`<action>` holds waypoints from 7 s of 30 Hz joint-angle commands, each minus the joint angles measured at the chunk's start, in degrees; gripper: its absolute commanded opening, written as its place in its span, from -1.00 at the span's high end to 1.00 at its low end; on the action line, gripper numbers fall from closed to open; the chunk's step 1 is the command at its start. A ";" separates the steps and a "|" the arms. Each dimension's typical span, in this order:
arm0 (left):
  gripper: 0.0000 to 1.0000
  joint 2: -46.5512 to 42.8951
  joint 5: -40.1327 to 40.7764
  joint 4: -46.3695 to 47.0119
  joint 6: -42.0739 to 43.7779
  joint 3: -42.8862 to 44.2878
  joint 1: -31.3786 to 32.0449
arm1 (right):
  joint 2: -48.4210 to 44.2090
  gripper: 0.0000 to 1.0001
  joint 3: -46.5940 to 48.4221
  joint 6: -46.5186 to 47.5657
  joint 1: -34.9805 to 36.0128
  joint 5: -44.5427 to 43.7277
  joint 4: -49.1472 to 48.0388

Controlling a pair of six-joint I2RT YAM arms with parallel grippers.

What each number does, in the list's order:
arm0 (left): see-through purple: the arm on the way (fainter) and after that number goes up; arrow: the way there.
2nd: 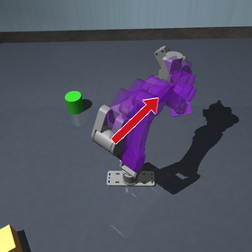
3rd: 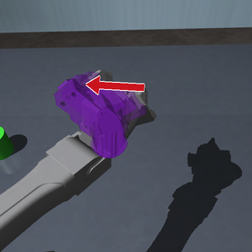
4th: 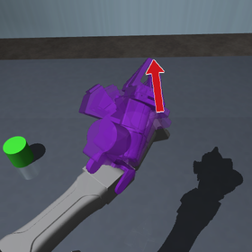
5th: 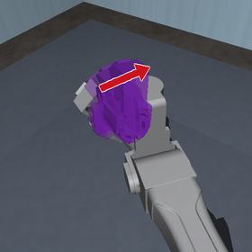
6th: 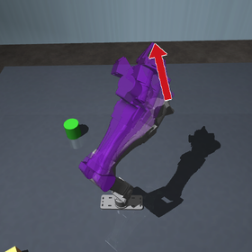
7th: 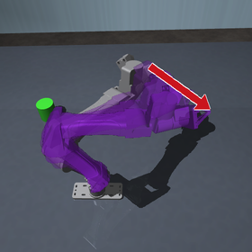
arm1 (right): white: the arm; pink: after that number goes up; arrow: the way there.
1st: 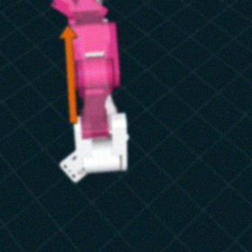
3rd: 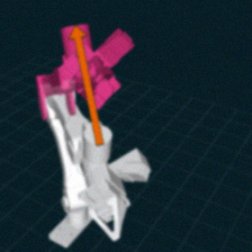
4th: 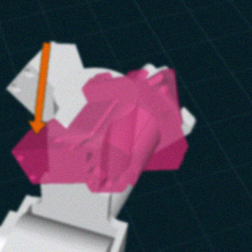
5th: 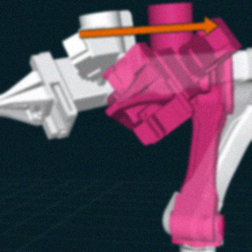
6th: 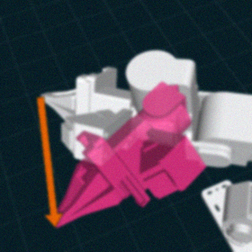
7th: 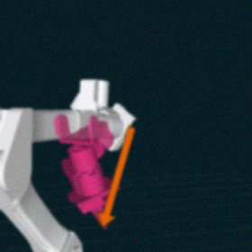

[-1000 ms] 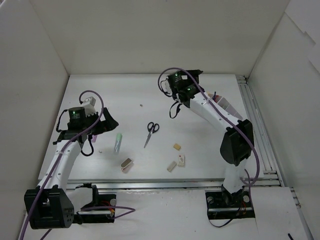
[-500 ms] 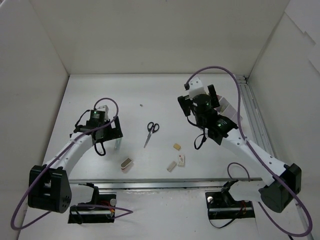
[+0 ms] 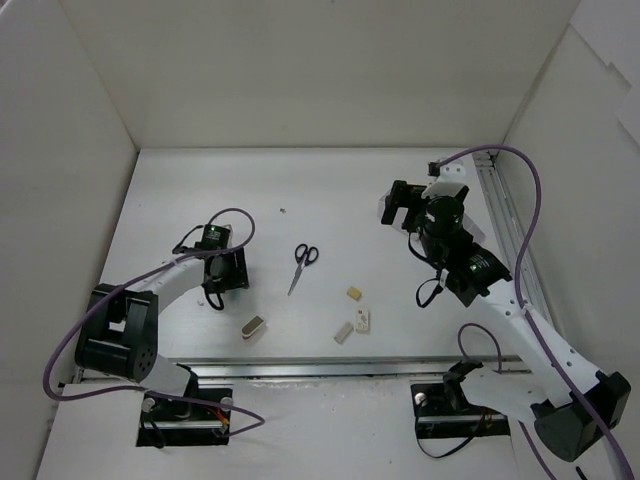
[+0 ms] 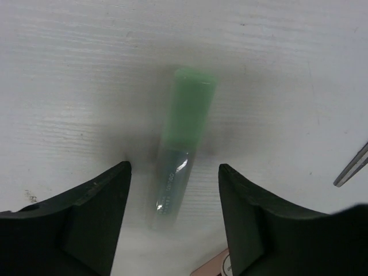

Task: Sort the stationery into containers
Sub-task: Pick up the pen from the center of the board, then place the pen in the storage box, then pick up the pen from the center of the board, then place the pen in the storage box.

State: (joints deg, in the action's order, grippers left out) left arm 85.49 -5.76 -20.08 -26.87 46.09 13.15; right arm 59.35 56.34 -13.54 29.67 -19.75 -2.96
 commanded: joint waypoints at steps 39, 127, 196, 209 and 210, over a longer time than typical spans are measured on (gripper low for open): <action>1.00 -13.95 4.00 10.32 18.17 9.20 26.49 | 18.86 -0.96 -2.64 -21.44 -3.31 62.21 -28.15; -0.68 4.40 -0.84 -2.24 8.86 11.65 -24.31 | 27.76 -0.69 21.80 14.77 -21.50 29.68 4.63; 1.00 -22.48 12.18 37.65 -42.30 -0.03 20.25 | 26.69 -0.24 -5.54 8.97 18.93 28.97 -52.50; 0.45 -23.62 10.33 38.53 -39.75 -0.47 20.25 | 28.28 0.99 -3.60 10.46 18.67 29.24 -52.23; 0.05 -24.05 10.33 38.45 -39.14 -0.38 20.25 | 27.84 1.00 -3.60 10.64 18.32 29.33 -52.06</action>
State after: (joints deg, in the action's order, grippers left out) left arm 64.23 5.76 13.08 -67.26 44.21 33.06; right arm 88.49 49.95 -4.27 48.05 8.43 -49.78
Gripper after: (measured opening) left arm 0.372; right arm 0.238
